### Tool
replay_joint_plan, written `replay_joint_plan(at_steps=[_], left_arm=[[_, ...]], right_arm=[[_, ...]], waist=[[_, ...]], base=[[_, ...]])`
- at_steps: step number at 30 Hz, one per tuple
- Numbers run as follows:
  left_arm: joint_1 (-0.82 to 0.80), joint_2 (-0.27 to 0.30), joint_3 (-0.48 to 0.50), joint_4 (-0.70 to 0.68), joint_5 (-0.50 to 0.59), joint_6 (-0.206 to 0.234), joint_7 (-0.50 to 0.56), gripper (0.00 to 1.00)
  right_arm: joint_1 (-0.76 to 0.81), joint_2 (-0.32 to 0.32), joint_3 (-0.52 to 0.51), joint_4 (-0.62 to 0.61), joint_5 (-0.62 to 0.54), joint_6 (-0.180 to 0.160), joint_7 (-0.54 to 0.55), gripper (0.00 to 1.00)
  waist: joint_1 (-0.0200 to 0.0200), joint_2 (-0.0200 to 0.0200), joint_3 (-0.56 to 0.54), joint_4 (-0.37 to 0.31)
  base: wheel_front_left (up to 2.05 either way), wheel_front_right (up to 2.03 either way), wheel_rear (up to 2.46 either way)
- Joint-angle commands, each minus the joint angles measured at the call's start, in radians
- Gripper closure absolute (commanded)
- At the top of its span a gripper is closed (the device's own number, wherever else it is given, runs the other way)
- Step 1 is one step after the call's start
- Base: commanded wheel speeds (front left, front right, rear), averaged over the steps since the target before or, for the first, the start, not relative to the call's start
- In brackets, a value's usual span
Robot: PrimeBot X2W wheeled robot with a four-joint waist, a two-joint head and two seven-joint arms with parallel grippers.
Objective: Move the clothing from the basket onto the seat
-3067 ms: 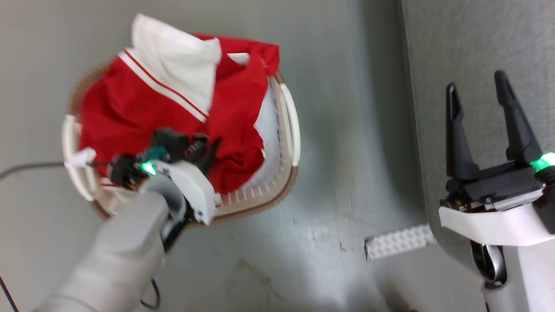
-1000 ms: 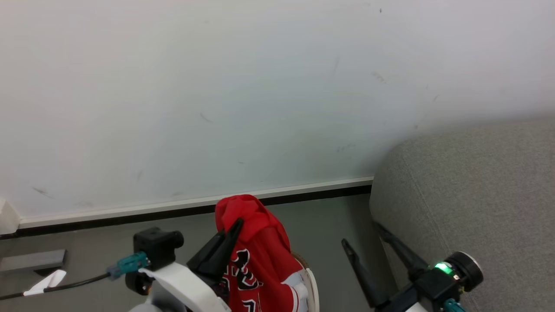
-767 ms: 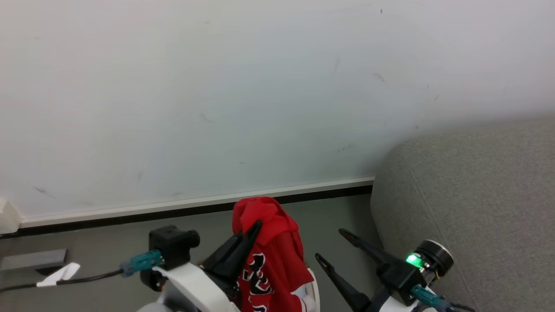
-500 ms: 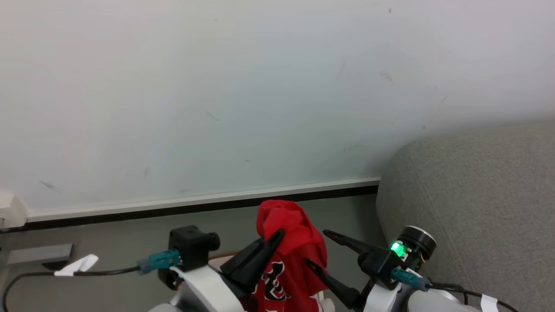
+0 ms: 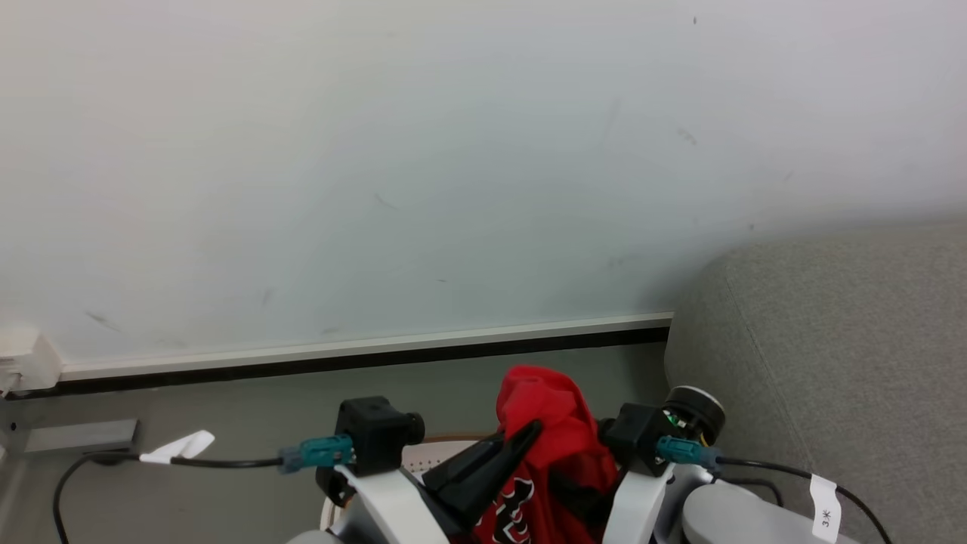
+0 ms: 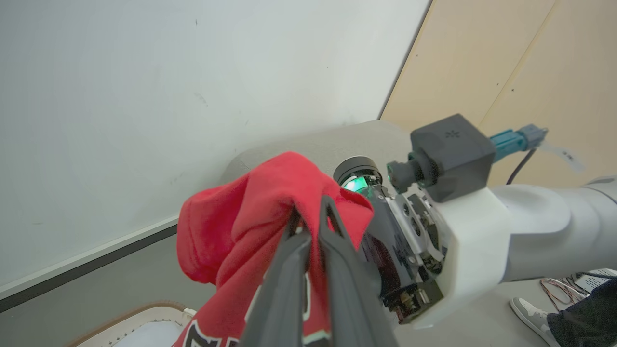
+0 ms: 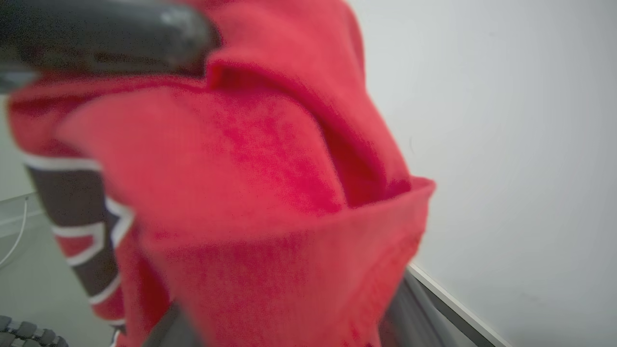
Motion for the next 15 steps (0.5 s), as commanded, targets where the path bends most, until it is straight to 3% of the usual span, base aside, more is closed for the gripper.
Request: replay_joint_plan(at_steps=[1, 15], left_arm=[[-0.007, -0.005, -0.001, 0.007, -0.012, -0.004, 0.003, 1.00], [0.008, 0.012, 0.013, 0.077, 0.012, 0.024, -0.032, 1.00]], right_arm=[[0.015, 0.002, 0.000, -0.015, 0.037, -0.002, -0.004, 1.00], [0.024, -0.053, -0.001, -0.067, 0.299, -0.002, -0.042, 1.00]], waist=[[-0.0001, -0.0001, -0.003, 0.004], [-0.0001, -0.0001, -0.007, -0.017]], base=[[0.00, 0.00, 0.00], [0.00, 0.00, 0.00]])
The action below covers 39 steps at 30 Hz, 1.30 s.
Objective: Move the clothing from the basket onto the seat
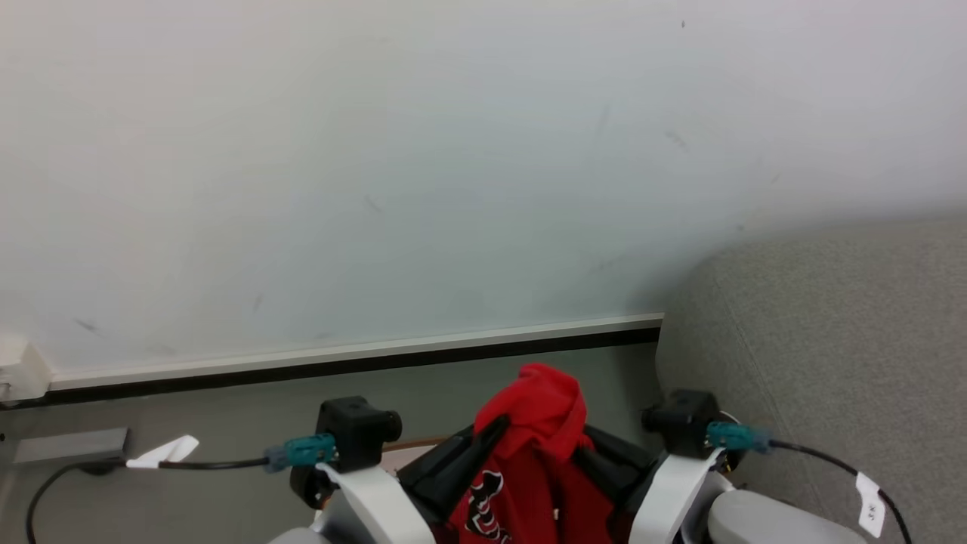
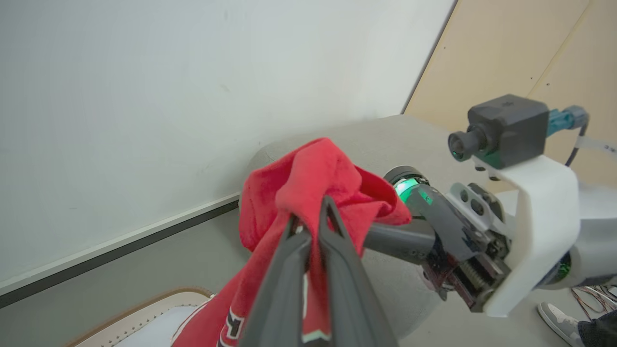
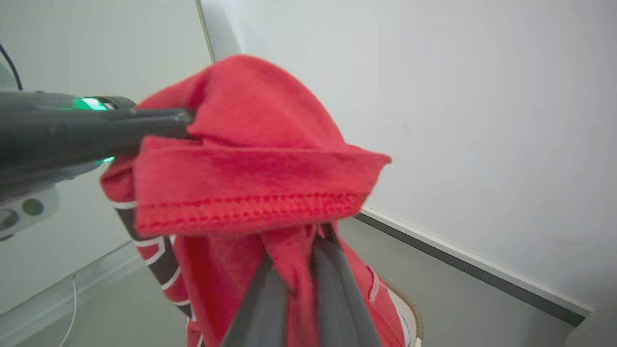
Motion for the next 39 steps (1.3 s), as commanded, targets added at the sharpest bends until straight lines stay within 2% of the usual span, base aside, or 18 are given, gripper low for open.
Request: replay_joint_plan(at_steps=[1, 2, 4, 5, 6, 21, 29, 39], left_arm=[[0.007, 0.005, 0.007, 0.011, 0.008, 0.005, -0.013, 1.00], [0.007, 0.004, 0.008, 0.016, 0.011, 0.008, -0.019, 1.00], [0.007, 0.001, 0.012, 0.026, 0.016, 0.013, -0.031, 0.56], [0.007, -0.001, 0.012, 0.032, 0.020, 0.015, -0.036, 0.16], [0.008, -0.003, 0.012, 0.038, 0.023, 0.016, -0.041, 0.00], [0.002, -0.034, -0.003, 0.096, 0.062, 0.029, -0.097, 0.00], [-0.002, -0.038, -0.008, 0.103, 0.068, 0.030, -0.112, 0.00], [-0.016, -0.038, -0.013, 0.094, 0.074, 0.031, -0.120, 0.00]], right_arm=[[-0.017, -0.017, -0.008, -0.010, 0.035, -0.002, -0.009, 1.00], [-0.022, -0.025, -0.014, -0.013, 0.049, -0.002, -0.010, 1.00], [-0.027, -0.040, -0.034, -0.019, 0.070, -0.002, -0.009, 1.00], [-0.030, -0.048, -0.049, -0.020, 0.073, -0.002, -0.009, 1.00], [-0.033, -0.056, -0.062, -0.020, 0.072, -0.002, -0.009, 1.00], [0.015, -0.135, -0.252, -0.027, 0.018, -0.002, -0.009, 1.00], [0.038, -0.156, -0.337, -0.028, -0.022, -0.002, -0.009, 1.00], [0.063, -0.167, -0.421, -0.032, -0.063, -0.002, -0.009, 1.00]], waist=[[0.0000, 0.0000, 0.004, -0.009], [0.0000, 0.0000, 0.005, -0.013], [0.0000, 0.0000, 0.008, -0.022], [0.0000, 0.0000, 0.009, -0.027], [0.0000, 0.0000, 0.010, -0.031], [0.0000, 0.0000, 0.035, -0.128], [0.0000, 0.0000, 0.049, -0.207], [0.0000, 0.0000, 0.074, -0.271]], base=[[0.00, 0.00, 0.00], [0.00, 0.00, 0.00], [0.00, 0.00, 0.00], [0.00, 0.00, 0.00], [0.00, 0.00, 0.00], [0.00, 0.00, 0.00], [0.00, 0.00, 0.00], [0.00, 0.00, 0.00]])
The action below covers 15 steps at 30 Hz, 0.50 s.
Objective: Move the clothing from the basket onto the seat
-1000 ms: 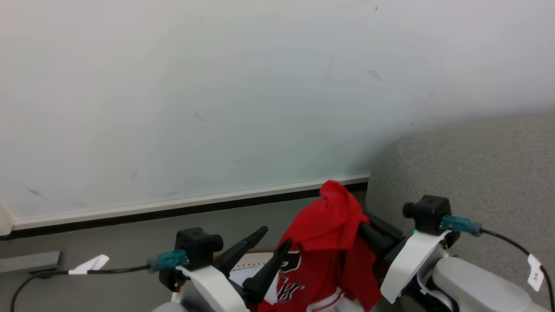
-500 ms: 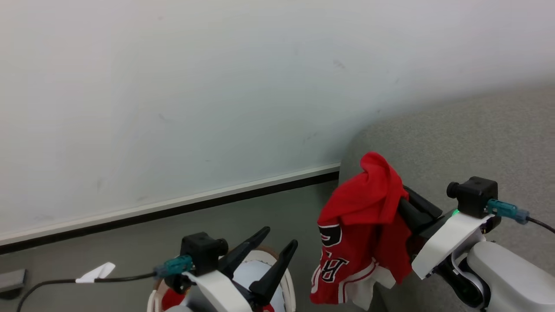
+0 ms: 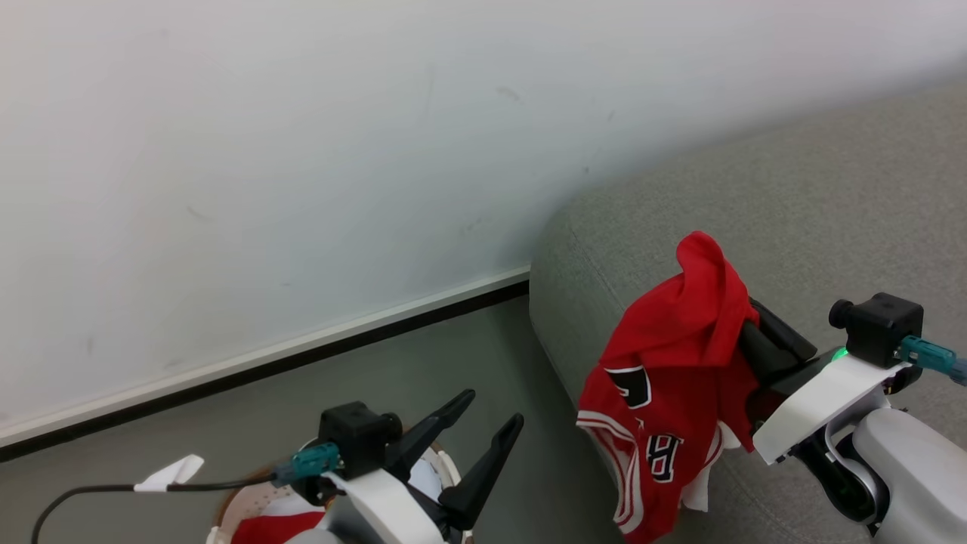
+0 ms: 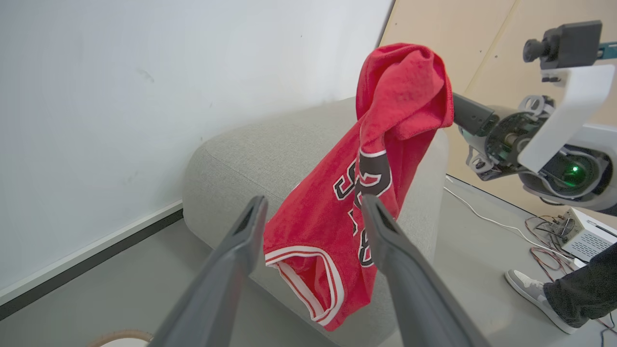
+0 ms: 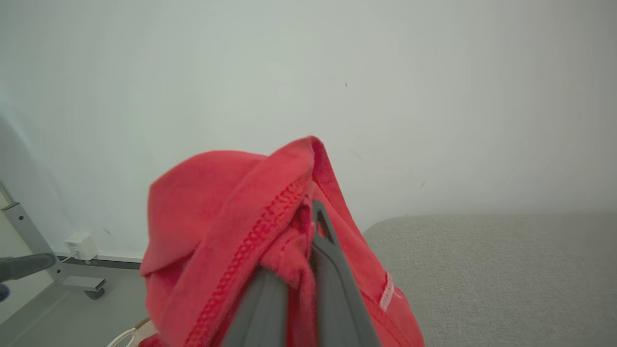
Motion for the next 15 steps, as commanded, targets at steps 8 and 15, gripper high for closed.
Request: replay_joint_plan(at_steps=[8, 15], left_arm=[[-0.048, 0.023, 0.008, -0.021, 0.020, 0.000, 0.009, 0.00], [-0.179, 0.078, 0.032, -0.079, 0.065, -0.023, 0.059, 0.00]], right_arm=[[-0.025, 0.019, -0.114, 0.016, -0.064, -0.002, -0.004, 1.00], [-0.168, 0.054, -0.349, 0.062, -0.174, -0.002, -0.004, 1.00]], waist=[[0.0000, -0.0001, 0.088, -0.005], [0.0000, -0.0001, 0.315, 0.055]], base=[[0.00, 0.00, 0.00], [0.00, 0.00, 0.00]])
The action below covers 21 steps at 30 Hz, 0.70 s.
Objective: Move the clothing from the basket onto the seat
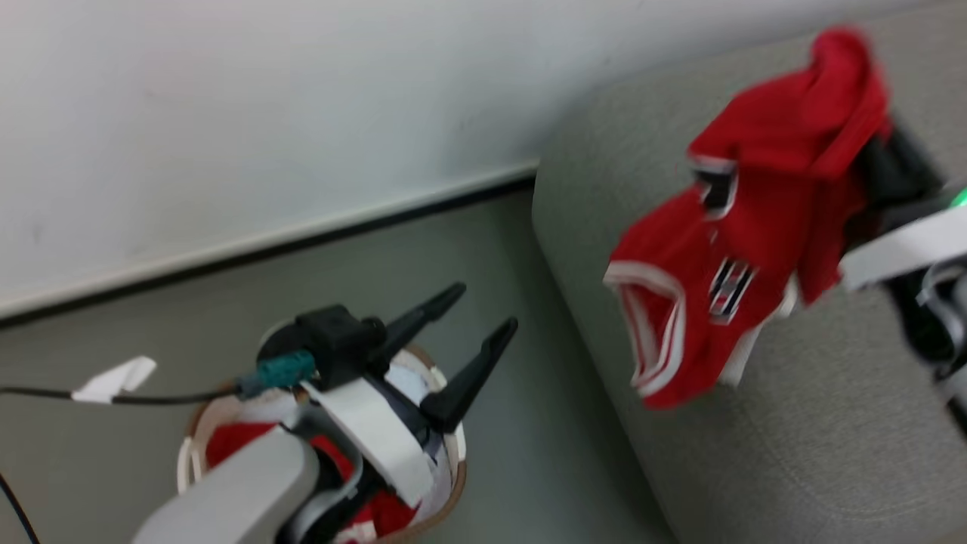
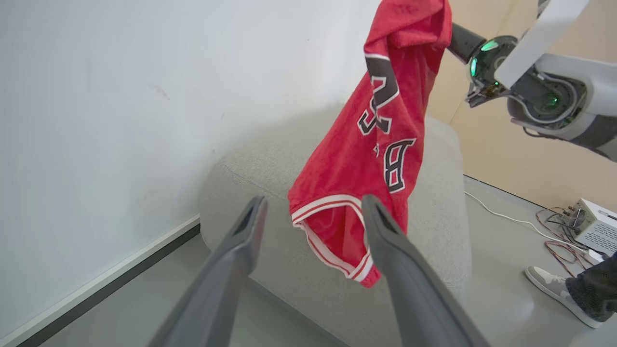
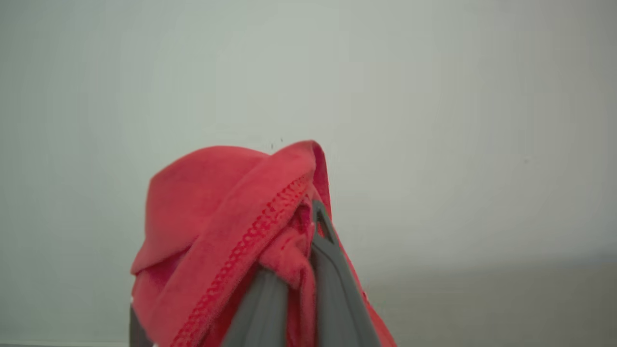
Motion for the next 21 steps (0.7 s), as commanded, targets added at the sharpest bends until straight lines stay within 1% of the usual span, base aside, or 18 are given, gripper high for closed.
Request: replay_joint_plan(at_steps=[1, 4, 8, 12, 14, 17, 20, 21], left_arm=[[-0.033, 0.016, 0.006, -0.010, 0.010, -0.007, 0.008, 0.00], [-0.089, 0.034, 0.021, -0.027, 0.028, -0.022, 0.022, 0.00], [-0.160, 0.045, 0.034, -0.048, 0.052, -0.034, 0.031, 0.00], [-0.210, 0.037, 0.042, -0.055, 0.066, -0.042, 0.027, 0.00], [-0.230, 0.031, 0.045, -0.064, 0.070, -0.045, 0.024, 0.00], [-0.252, 0.027, 0.050, -0.079, 0.075, -0.043, 0.025, 0.00], [-0.264, 0.031, 0.058, -0.094, 0.074, -0.039, 0.027, 0.00], [-0.265, 0.033, 0.061, -0.100, 0.070, -0.037, 0.028, 0.00]], right_arm=[[-0.053, -0.001, -0.048, 0.016, -0.020, -0.002, -0.004, 1.00], [-0.154, -0.009, -0.141, 0.061, -0.069, -0.002, -0.003, 1.00], [-0.312, -0.050, -0.269, 0.125, -0.133, -0.002, 0.028, 1.00], [-0.436, -0.097, -0.397, 0.181, -0.208, -0.002, 0.061, 1.00], [-0.491, -0.131, -0.460, 0.202, -0.254, -0.002, 0.083, 1.00], [-0.537, -0.179, -0.531, 0.239, -0.336, -0.002, 0.129, 1.00], [-0.556, -0.203, -0.600, 0.283, -0.424, -0.002, 0.170, 1.00], [-0.549, -0.201, -0.627, 0.305, -0.454, -0.002, 0.181, 1.00]], waist=[[-0.0001, 0.0000, 0.145, 0.054], [-0.0001, 0.0000, 0.233, 0.082], [-0.0001, 0.0000, 0.333, 0.122], [-0.0001, 0.0000, 0.389, 0.157], [-0.0001, 0.0000, 0.412, 0.171], [-0.0001, 0.0000, 0.447, 0.188], [-0.0001, 0.0000, 0.486, 0.202], [-0.0001, 0.0000, 0.499, 0.206]], base=[[0.00, 0.00, 0.00], [0.00, 0.00, 0.00], [0.00, 0.00, 0.00], [0.00, 0.00, 0.00], [0.00, 0.00, 0.00], [0.00, 0.00, 0.00], [0.00, 0.00, 0.00], [0.00, 0.00, 0.00]])
